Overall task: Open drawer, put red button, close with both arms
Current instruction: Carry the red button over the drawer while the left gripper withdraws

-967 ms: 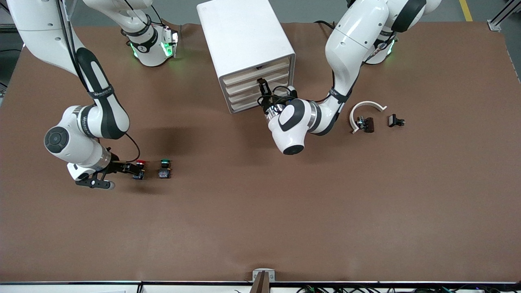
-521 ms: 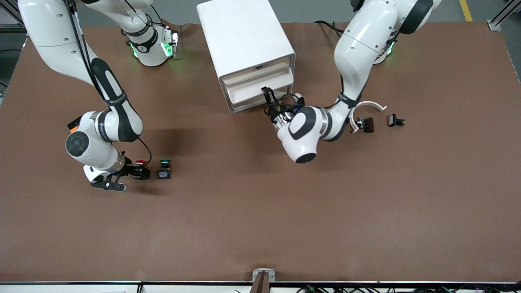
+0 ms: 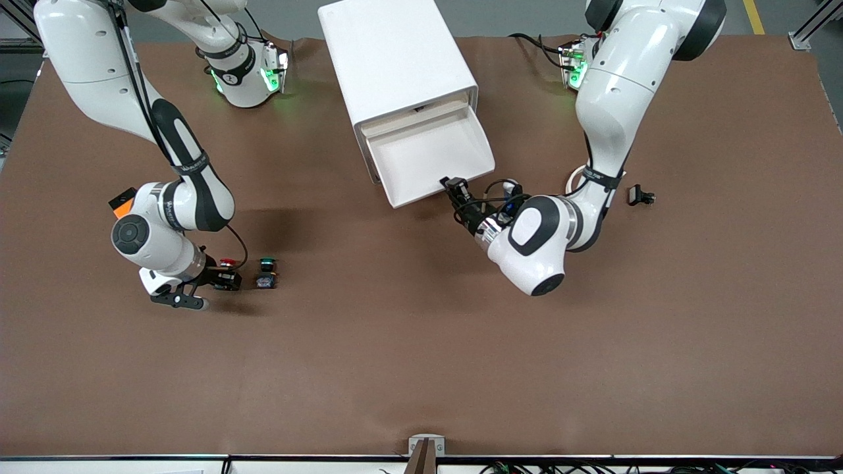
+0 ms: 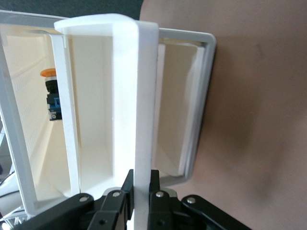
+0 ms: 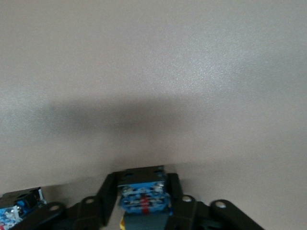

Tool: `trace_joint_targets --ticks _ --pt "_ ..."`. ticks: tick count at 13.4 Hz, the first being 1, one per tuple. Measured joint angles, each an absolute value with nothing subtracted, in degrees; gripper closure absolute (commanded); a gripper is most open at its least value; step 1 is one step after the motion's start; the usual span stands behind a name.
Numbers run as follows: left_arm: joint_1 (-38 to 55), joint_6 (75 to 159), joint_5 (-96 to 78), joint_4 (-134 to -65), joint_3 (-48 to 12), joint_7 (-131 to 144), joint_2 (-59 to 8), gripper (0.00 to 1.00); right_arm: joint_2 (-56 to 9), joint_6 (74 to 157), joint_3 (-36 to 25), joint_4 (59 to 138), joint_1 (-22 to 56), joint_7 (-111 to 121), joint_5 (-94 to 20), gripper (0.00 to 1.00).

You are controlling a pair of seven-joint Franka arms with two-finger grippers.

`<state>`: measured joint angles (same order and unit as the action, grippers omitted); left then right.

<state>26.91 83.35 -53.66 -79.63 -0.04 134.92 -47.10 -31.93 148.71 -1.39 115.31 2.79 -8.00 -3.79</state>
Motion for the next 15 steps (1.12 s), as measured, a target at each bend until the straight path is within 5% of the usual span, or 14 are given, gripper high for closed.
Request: trace_joint_targets --ticks 3,4,5,6,11,15 --pt "26.23 85.16 -53.67 -77.89 1.21 134.15 -47.09 1.0 -31.27 143.78 -1.46 114.21 2.72 -9.11 -3.79 1.0" --pt "25.76 85.78 -53.66 -77.47 1.22 133.9 -47.09 0.75 -30.33 140.51 -1.4 113.13 2.78 -10.62 -3.79 1.0" --pt "25.23 86.4 -53.67 -77.14 1.23 133.37 -47.09 0.24 -29.01 136.81 -1.28 111.84 2.91 -12.67 -3.79 1.0" --pt "24.67 87.91 -53.77 -76.82 1.23 132.68 -47.08 0.0 -27.43 132.62 -1.11 110.37 3.24 -15.11 -3.79 1.0" --pt "23.84 90.05 -53.79 -75.13 1.28 131.57 -47.06 0.0 -20.96 116.78 -0.46 103.24 9.7 -30.26 -4.17 1.0" --pt "23.85 90.45 -53.64 -71.42 6.11 125.69 -46.7 0.0 -18.71 114.84 -0.16 99.88 19.49 -42.73 -5.74 1.0"
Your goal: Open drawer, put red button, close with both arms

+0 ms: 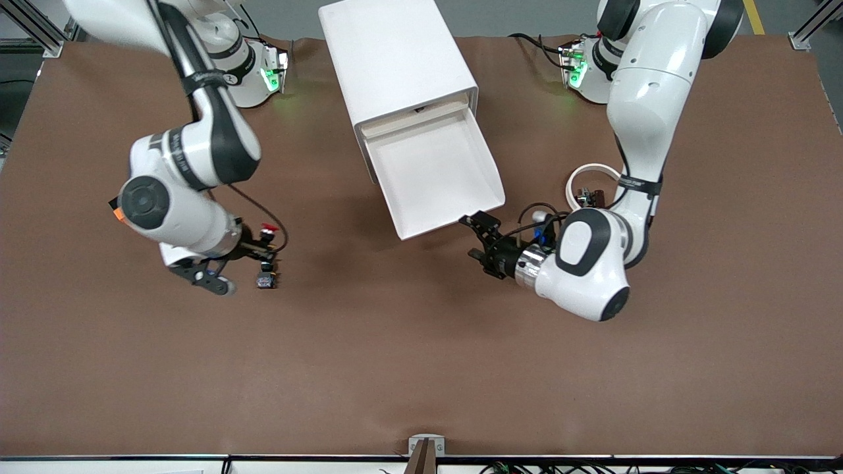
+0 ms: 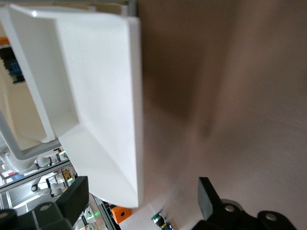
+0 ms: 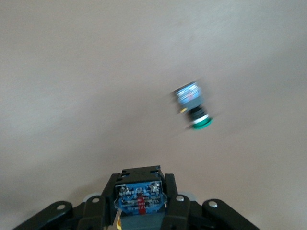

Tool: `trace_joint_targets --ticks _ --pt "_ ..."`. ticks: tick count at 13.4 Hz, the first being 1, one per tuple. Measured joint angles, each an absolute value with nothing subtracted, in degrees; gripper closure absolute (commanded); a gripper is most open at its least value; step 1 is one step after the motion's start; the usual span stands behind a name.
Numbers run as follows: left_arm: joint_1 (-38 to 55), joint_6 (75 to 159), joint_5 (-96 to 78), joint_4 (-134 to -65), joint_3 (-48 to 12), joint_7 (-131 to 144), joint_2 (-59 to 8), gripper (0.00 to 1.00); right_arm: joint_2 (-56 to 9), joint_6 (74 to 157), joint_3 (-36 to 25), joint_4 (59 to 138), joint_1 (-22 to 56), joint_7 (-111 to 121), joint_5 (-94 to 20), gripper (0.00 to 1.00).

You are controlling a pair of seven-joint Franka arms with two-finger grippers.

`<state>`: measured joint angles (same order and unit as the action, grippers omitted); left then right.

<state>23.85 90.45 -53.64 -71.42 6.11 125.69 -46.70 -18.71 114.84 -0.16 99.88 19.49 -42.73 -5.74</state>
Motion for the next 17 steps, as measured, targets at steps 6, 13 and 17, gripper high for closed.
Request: trace_joint_targets --ticks 6,13,17 --pt "24.26 90.45 -27.12 -67.85 8.67 108.32 -40.65 0.0 -18.23 113.04 -0.13 92.98 31.72 -65.1 -5.84 1.0" --pt "23.26 92.68 -9.73 -67.97 9.28 74.6 -35.44 0.0 -22.74 113.95 -0.27 90.75 45.14 -85.97 -2.54 1.0" --pt "22.91 92.69 -7.23 -70.02 9.28 56.59 -32.68 0.0 -27.36 114.57 -0.39 87.13 48.05 -92.05 -0.43 1.0"
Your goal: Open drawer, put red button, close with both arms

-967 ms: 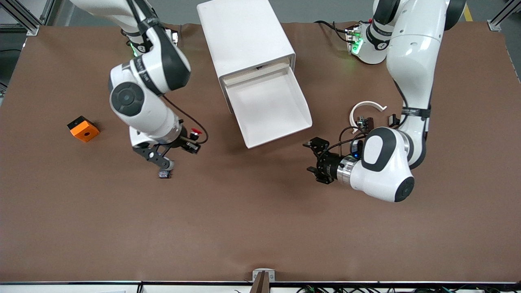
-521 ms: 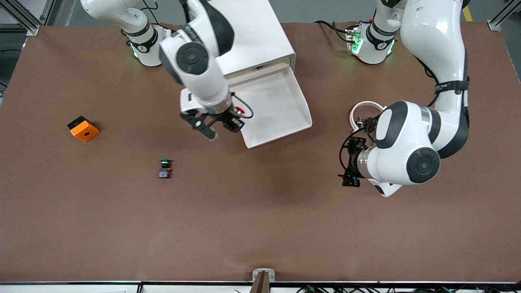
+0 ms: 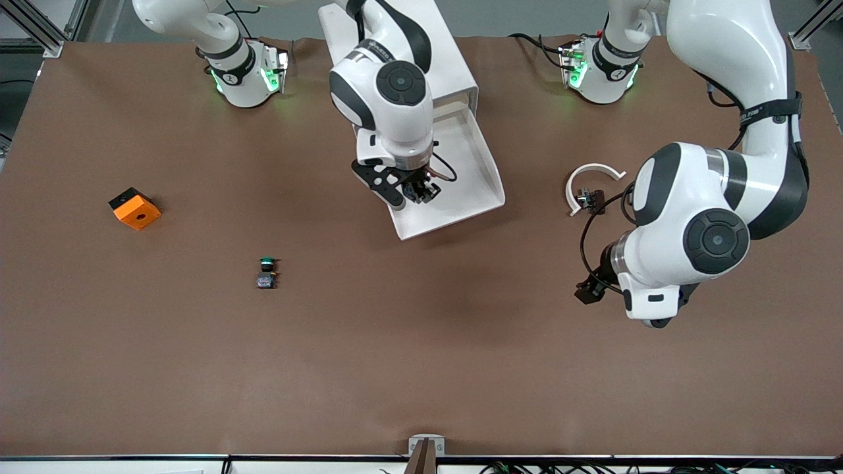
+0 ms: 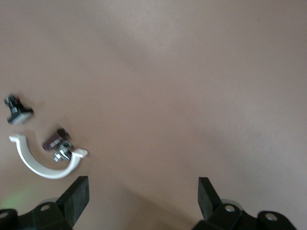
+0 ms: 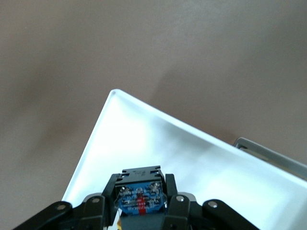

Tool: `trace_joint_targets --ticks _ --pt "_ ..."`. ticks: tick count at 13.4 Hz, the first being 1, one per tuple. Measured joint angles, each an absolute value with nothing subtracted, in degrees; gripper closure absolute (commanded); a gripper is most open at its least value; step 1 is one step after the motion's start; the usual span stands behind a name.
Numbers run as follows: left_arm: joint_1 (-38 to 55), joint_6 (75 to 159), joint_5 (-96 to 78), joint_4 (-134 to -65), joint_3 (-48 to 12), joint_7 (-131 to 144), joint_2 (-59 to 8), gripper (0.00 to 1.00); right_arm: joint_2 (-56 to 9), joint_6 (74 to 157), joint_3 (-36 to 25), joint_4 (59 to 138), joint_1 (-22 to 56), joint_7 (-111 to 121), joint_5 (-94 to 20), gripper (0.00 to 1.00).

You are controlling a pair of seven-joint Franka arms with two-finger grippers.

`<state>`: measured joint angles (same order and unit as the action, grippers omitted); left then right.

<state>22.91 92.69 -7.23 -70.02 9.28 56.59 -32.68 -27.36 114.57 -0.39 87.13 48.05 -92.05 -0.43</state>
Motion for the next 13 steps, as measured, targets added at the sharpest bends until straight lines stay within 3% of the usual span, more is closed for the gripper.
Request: trace_joint_targets --ticks 5,10,13 --pt "22.39 96.38 -5.92 -75.55 9.26 44.69 -29.63 0.0 -33.04 119.36 -0.43 83.28 49.88 -97.07 -0.06 1.0" --pt "22.52 107.45 -5.56 -90.35 9.12 36.36 -21.86 0.0 -34.5 119.93 -0.54 82.3 51.93 -100.17 0.14 1.0" --pt "22.97 112.02 -5.56 -95.47 7.72 33.7 -20.05 0.0 -35.21 119.92 -0.61 81.45 52.68 -101.92 0.16 1.0"
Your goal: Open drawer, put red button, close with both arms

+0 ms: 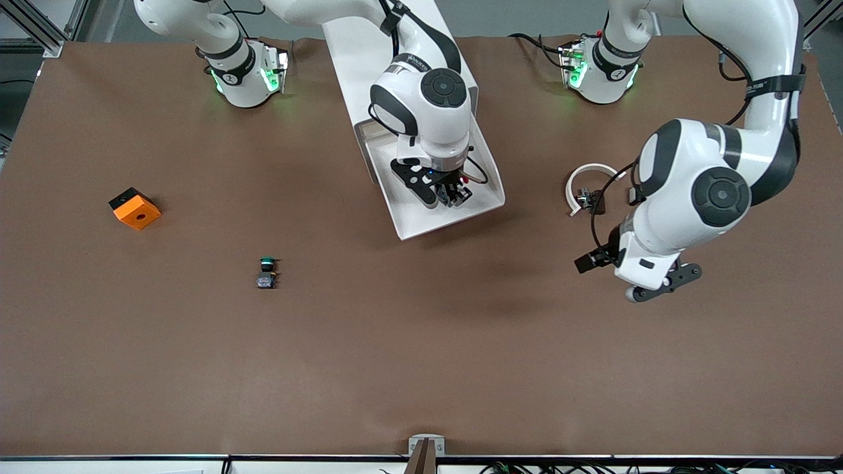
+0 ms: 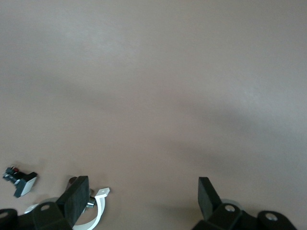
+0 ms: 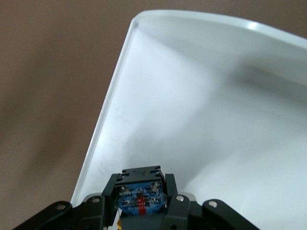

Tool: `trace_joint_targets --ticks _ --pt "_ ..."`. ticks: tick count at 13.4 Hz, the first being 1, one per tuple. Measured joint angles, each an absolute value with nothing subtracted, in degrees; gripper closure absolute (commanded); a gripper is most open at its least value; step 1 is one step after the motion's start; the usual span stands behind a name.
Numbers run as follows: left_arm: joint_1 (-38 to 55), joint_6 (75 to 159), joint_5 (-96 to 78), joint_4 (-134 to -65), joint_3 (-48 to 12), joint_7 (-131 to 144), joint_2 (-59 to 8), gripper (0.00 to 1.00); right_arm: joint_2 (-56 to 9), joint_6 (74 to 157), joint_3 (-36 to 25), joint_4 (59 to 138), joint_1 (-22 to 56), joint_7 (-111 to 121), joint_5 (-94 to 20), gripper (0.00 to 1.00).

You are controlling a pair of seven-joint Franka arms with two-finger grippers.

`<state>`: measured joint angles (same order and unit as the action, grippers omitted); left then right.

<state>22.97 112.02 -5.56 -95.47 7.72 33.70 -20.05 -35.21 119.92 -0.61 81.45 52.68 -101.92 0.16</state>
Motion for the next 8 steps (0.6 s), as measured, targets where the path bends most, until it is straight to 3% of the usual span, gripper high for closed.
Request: trace_joint_targets --ticks 3,4,5,6,7,8 --pt "24.06 115.84 -5.52 -97.42 6.23 33.55 -20.12 0.0 -35.85 119.92 -0.65 80.92 52.77 -102.76 0.17 1.0" --pt "24.2 117.44 -5.52 -98.17 5.66 33.05 -20.17 0.0 -36.06 119.92 -0.67 80.62 52.77 -103.26 0.17 0.86" --pt "24.24 118.82 -5.51 -98.78 5.11 32.53 -20.3 0.0 -36.23 119.92 -0.68 80.44 52.77 -103.6 0.17 0.39" --pt "24.29 119.78 -5.51 -99.28 4.73 32.29 -20.49 0.0 -36.35 119.9 -0.71 80.36 52.77 -104.11 0.17 0.08" --pt "24.49 120.15 -5.51 -99.57 4.59 31.99 -20.75 0.0 -36.42 119.88 -0.77 80.31 52.77 -105.05 0.17 0.0" --pt "24.81 120.27 -5.51 -99.68 4.56 31.71 -21.1 0.0 -36.44 119.87 -0.83 80.22 52.77 -106.18 0.17 0.0"
